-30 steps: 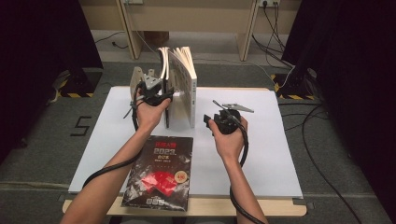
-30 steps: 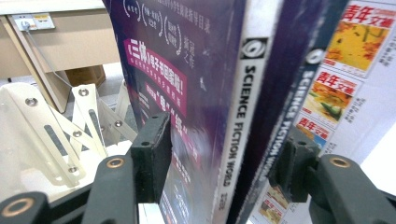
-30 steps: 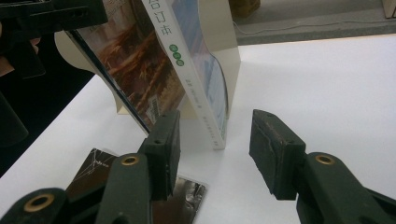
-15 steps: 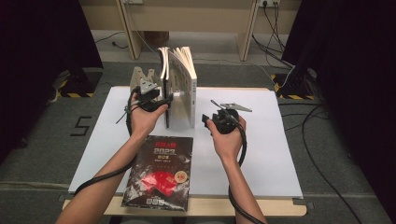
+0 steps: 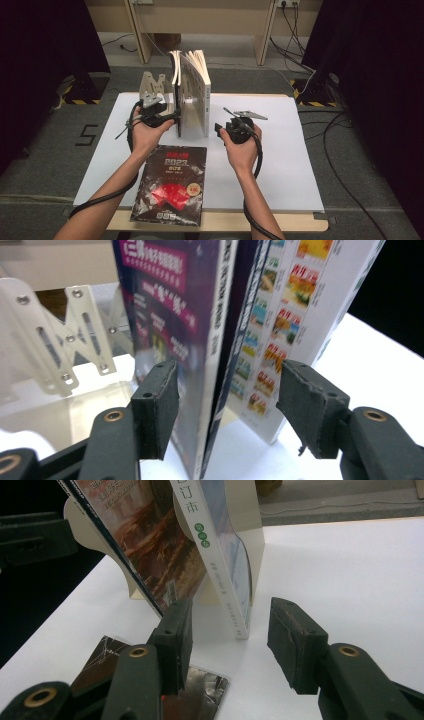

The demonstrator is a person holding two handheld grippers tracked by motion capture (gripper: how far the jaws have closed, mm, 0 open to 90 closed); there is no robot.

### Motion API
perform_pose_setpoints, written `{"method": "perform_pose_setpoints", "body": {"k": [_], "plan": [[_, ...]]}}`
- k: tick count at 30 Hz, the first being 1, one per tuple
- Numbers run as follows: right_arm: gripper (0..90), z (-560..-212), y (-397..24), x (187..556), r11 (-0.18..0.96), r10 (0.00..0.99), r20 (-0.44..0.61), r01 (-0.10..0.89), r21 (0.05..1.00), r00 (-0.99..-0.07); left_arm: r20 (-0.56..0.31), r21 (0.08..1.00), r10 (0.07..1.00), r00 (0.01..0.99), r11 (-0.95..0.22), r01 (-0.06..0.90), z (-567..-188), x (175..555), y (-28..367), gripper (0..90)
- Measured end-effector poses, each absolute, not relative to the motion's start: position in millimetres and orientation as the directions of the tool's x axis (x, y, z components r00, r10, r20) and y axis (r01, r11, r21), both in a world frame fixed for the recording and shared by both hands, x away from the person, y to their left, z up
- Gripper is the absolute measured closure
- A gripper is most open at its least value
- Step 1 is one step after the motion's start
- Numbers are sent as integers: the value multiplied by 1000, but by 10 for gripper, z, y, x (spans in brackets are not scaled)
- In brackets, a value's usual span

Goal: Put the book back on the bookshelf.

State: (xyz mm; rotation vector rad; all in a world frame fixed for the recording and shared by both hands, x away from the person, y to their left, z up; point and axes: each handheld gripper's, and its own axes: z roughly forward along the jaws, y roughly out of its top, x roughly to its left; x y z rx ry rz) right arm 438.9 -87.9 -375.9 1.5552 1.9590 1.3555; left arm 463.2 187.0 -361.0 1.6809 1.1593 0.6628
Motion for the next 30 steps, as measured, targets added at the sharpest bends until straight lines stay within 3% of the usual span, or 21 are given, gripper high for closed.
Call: {"method": "perform_pose_setpoints", "body": {"k": [30], "plan": [[520, -3953, -822, 4362, 24, 883, 288, 649, 761, -371, -190, 791, 922, 337, -60, 609, -4358, 4293, 2600, 427]]}}
